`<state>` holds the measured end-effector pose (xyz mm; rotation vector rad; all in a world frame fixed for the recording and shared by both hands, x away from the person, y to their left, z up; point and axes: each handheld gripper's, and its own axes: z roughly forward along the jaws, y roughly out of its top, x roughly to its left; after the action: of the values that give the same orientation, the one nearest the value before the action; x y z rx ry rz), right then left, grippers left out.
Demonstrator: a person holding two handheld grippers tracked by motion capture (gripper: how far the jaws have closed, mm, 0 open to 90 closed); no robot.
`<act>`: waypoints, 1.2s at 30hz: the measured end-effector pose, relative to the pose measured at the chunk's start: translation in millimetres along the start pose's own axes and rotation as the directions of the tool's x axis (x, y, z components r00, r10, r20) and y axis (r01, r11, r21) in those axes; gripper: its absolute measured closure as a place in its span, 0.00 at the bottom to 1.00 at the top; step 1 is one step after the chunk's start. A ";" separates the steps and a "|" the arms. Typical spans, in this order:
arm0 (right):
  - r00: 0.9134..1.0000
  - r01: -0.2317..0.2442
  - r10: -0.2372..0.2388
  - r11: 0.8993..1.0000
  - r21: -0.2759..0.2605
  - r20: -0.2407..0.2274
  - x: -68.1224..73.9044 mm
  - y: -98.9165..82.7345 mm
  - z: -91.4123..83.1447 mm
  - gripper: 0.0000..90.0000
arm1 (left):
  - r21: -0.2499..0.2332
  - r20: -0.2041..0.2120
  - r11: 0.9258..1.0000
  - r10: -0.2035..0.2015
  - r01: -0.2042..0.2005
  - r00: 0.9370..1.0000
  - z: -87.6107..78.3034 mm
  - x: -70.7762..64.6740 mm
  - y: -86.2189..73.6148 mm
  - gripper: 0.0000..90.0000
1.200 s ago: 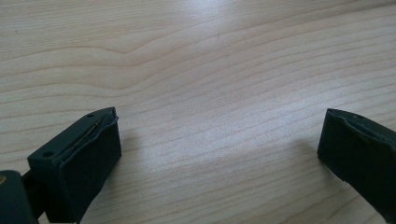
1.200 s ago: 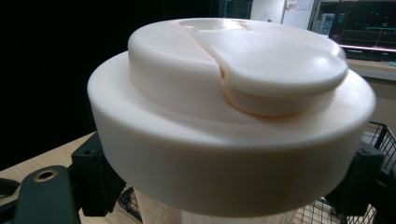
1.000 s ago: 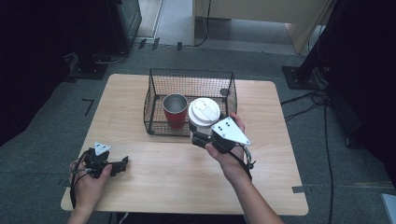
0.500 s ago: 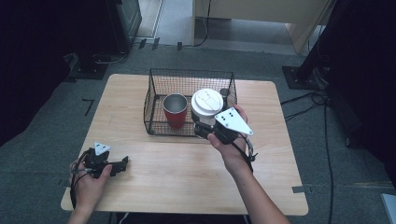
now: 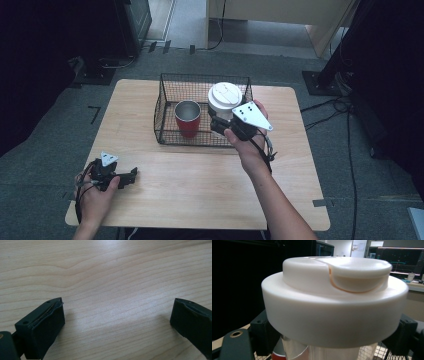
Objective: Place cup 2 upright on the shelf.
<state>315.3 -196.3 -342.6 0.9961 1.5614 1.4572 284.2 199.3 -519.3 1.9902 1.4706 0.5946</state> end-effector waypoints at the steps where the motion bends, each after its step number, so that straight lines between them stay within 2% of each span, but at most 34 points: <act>1: 1.000 0.000 0.000 1.000 0.000 0.000 0.0 0.0 0.0 0.17 | 0.000 0.000 1.000 0.000 0.000 1.000 0.0 0.0 0.0 0.00; 7: 1.000 0.000 -0.001 1.000 0.018 0.030 -5.8 1.4 16.3 0.17 | -0.002 0.000 1.000 -0.002 0.002 1.000 0.2 -0.2 0.0 0.00; 14: 0.999 -0.007 0.006 0.999 0.038 0.041 -6.6 -2.1 31.1 0.17 | -0.003 0.000 1.000 -0.003 0.003 1.000 0.2 -0.2 -0.1 0.00; 21: 0.996 -0.005 0.002 0.999 0.042 0.089 -8.7 -9.5 47.9 0.17 | 0.000 0.000 1.000 0.000 0.000 1.000 0.0 0.0 0.0 0.00; 27: 0.992 -0.033 0.024 0.997 0.067 0.125 -15.4 -20.6 64.5 0.17 | 0.000 0.001 1.000 0.000 0.000 1.000 0.0 0.1 0.0 0.00; 33: 0.991 -0.037 0.025 0.995 0.095 0.131 -19.7 -28.8 73.7 0.17 | -0.001 0.001 1.000 -0.001 0.001 1.000 0.0 0.1 0.0 0.00; 36: 0.989 -0.068 0.052 0.991 0.114 0.140 -23.9 -33.9 79.1 0.17 | 0.000 0.001 1.000 0.000 0.000 1.000 0.0 0.1 0.0 0.00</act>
<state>395.8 -187.9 -380.2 1.1961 1.5440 1.3189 284.2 199.5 -519.3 1.9897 1.4703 0.5942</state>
